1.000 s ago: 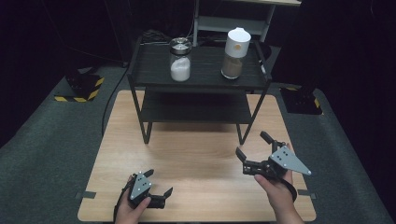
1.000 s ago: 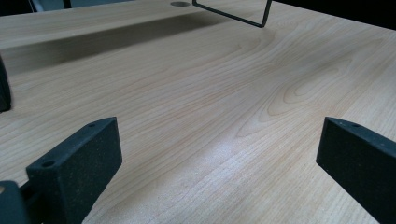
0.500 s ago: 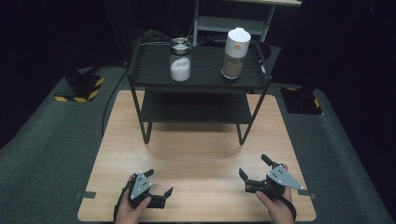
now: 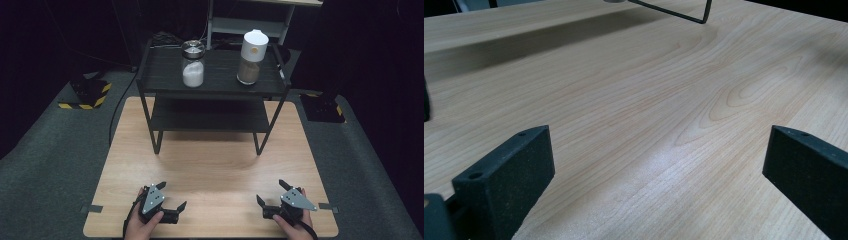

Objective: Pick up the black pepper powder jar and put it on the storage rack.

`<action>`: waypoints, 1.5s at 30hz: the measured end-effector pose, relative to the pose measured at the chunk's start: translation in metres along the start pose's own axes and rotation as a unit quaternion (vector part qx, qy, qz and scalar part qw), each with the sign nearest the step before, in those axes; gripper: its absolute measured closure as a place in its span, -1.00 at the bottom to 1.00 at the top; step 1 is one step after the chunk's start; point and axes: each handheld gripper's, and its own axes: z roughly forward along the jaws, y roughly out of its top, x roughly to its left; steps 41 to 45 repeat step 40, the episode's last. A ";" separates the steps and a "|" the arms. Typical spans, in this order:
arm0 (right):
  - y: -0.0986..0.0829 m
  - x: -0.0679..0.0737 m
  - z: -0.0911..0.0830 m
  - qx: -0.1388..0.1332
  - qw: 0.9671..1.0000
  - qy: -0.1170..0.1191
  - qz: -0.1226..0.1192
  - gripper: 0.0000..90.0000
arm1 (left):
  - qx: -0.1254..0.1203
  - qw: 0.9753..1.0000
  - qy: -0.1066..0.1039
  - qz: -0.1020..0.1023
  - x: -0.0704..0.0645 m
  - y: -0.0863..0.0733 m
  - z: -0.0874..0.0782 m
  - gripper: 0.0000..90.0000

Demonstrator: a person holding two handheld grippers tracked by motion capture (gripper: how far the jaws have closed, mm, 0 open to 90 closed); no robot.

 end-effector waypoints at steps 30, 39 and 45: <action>0.005 -0.006 0.004 0.050 0.998 -0.007 0.027 -0.99 | 0.019 0.999 0.002 0.036 -0.007 0.007 0.003 -0.99; 0.004 -0.004 0.004 0.046 0.999 -0.009 0.024 -0.99 | 0.023 0.999 -0.002 0.032 -0.006 0.009 0.005 -0.99; 0.003 -0.004 0.004 0.045 0.999 -0.008 0.024 -0.99 | 0.021 0.999 -0.003 0.030 -0.005 0.008 0.005 -0.99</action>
